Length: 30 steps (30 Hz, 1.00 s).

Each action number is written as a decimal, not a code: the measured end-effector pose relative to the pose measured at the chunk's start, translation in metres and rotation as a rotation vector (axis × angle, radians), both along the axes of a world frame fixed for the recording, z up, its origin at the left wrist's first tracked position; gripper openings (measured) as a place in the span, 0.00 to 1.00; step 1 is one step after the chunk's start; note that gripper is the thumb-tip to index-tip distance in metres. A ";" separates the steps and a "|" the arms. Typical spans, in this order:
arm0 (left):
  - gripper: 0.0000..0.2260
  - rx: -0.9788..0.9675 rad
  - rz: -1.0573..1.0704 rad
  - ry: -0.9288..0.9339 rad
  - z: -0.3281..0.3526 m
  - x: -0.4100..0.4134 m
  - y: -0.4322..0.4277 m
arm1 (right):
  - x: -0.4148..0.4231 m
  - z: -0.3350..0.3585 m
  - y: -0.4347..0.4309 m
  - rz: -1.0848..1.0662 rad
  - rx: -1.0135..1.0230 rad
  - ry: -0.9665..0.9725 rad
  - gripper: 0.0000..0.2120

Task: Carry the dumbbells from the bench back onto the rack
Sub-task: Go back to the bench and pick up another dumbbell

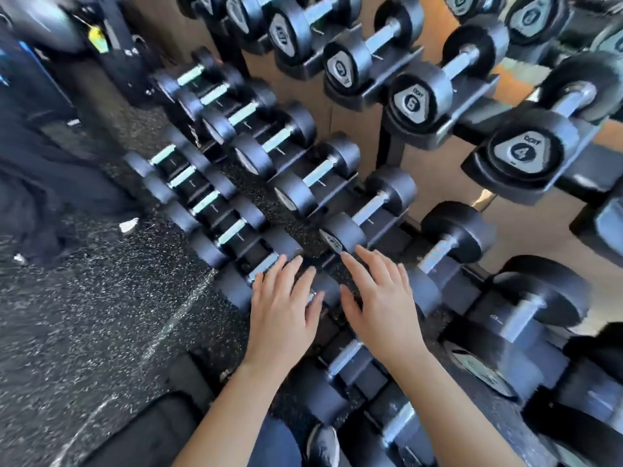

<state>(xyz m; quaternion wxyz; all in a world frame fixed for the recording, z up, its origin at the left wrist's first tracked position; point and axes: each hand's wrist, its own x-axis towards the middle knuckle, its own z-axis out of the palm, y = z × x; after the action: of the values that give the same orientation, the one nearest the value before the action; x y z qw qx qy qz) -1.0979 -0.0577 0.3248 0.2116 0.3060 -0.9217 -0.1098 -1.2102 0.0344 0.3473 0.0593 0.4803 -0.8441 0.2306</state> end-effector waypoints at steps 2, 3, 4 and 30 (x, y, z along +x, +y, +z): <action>0.14 -0.001 0.069 -0.017 -0.004 0.028 -0.002 | 0.022 -0.002 -0.008 0.070 0.008 0.001 0.20; 0.14 -0.004 0.106 -0.028 -0.007 0.042 -0.002 | 0.034 -0.004 -0.011 0.106 0.015 0.010 0.20; 0.14 -0.002 0.143 -0.036 -0.010 0.057 -0.002 | 0.046 -0.006 -0.013 0.141 0.021 0.022 0.21; 0.13 0.029 0.955 0.037 -0.079 0.608 0.168 | 0.561 -0.066 0.039 0.877 0.134 -0.088 0.20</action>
<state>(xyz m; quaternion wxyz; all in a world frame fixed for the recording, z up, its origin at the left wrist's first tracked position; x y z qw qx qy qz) -0.4896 0.1100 0.2463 0.2502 0.6962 -0.6726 -0.0186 -0.6492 0.0731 0.2815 -0.1114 0.7853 -0.5756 0.1990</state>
